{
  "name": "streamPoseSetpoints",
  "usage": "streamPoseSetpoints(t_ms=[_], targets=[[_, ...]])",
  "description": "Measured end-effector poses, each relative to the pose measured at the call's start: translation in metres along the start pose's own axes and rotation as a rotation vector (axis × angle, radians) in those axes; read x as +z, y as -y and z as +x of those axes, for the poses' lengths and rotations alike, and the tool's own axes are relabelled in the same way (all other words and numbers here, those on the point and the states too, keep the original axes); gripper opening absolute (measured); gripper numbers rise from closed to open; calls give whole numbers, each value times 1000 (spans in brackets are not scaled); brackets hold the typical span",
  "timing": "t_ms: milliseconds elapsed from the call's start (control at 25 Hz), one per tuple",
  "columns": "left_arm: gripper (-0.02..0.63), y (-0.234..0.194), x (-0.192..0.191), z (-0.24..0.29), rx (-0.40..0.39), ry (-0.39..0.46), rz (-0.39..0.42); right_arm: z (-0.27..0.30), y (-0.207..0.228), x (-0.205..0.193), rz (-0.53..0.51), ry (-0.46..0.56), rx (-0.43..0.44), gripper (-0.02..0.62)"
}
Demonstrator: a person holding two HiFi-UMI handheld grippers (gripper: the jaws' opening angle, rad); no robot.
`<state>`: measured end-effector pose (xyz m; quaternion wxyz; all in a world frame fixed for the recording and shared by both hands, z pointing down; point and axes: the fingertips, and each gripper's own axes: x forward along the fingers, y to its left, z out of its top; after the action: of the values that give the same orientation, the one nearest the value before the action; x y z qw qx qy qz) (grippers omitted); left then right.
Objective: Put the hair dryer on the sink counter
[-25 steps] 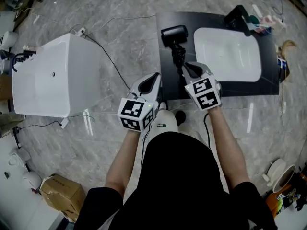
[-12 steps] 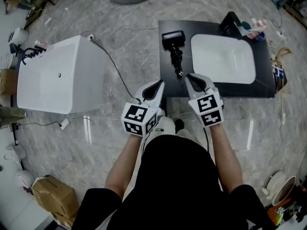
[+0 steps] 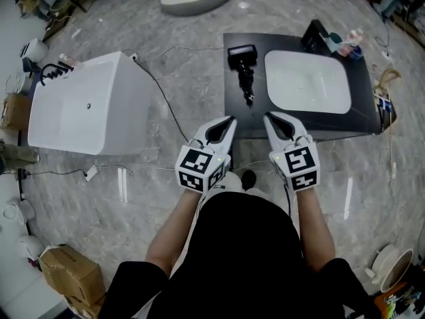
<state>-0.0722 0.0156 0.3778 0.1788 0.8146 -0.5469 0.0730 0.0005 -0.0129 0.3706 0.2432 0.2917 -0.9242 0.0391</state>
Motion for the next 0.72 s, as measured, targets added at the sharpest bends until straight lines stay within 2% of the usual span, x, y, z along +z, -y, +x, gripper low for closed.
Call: streamPoseSetpoints(t_ms=[440, 720], targets=[[-2, 19, -1, -25, -6, 16, 18, -41, -10, -3, 44, 75, -46, 10], [-2, 27, 2, -30, -2, 28, 24, -52, -13, -6, 48, 87, -41, 9]])
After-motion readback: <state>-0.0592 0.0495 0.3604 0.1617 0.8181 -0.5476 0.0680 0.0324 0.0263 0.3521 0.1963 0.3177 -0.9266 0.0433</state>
